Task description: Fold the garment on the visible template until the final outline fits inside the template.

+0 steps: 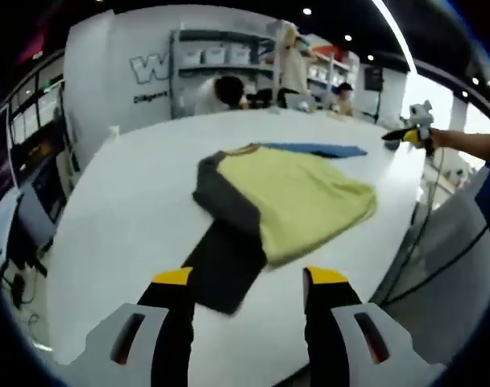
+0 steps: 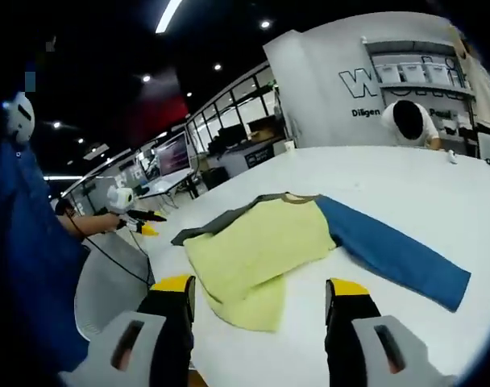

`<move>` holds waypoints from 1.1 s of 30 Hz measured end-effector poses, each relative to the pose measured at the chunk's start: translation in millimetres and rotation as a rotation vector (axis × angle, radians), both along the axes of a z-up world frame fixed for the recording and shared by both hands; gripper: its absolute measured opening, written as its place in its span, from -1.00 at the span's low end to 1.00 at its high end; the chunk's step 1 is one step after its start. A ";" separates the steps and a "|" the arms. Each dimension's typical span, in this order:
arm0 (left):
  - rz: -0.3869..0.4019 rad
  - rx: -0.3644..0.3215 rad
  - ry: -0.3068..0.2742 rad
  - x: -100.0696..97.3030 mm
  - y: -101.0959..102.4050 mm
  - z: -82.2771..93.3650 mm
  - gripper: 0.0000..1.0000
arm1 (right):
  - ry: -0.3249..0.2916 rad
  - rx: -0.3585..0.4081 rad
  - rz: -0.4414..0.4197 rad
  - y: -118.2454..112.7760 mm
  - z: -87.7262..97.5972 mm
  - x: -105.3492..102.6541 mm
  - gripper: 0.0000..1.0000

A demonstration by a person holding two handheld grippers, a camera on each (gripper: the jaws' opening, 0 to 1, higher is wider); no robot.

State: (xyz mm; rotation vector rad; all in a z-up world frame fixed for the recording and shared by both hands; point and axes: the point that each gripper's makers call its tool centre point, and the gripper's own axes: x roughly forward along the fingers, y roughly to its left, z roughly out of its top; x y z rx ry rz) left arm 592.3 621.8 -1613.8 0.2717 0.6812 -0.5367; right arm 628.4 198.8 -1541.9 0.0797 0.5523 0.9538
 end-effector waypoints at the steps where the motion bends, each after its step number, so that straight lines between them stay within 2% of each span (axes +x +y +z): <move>1: -0.028 0.062 0.005 -0.9 5.9 -4.5 -0.01 | 0.005 0.003 0.012 4.4 1.5 -2.1 0.29; 3: -0.041 0.083 0.012 -1.5 8.0 -7.2 -0.03 | 0.014 0.012 0.022 7.6 3.2 -3.8 0.28; 5: -0.085 0.187 0.018 1.8 18.0 -16.2 -0.10 | 0.016 0.013 0.028 10.6 4.9 -5.0 0.26; 7: -0.120 0.236 0.004 6.7 18.5 -20.5 -0.21 | 0.018 0.017 0.027 11.0 6.0 -5.0 0.26; 10: -0.226 0.320 -0.004 13.3 16.7 -33.3 -0.31 | 0.021 0.041 0.017 13.9 10.6 -5.6 0.24; 14: -0.315 0.384 -0.001 12.3 10.8 -36.8 -0.31 | 0.020 0.052 0.007 13.7 11.2 -4.8 0.21; 15: -0.374 0.408 0.007 10.1 5.5 -45.4 -0.34 | 0.021 0.064 -0.003 13.2 12.9 -3.5 0.21; 19: -0.391 0.419 0.018 8.1 6.9 -55.3 -0.47 | 0.023 0.068 -0.008 12.4 13.4 -2.8 0.20; 22: -0.396 0.466 -0.001 10.4 11.4 -57.6 -0.52 | 0.030 0.070 -0.007 11.5 13.3 -3.4 0.20; 28: -0.401 0.450 0.033 6.2 10.8 -58.6 -0.81 | 0.041 0.084 -0.010 8.1 11.8 -1.7 0.18; 30: -0.402 0.445 0.052 3.6 11.9 -60.0 -0.97 | 0.043 0.083 -0.011 7.6 10.9 -1.2 0.18; 33: -0.398 0.448 0.056 4.9 11.3 -61.4 -0.97 | 0.048 0.089 -0.004 8.9 11.2 -2.1 0.16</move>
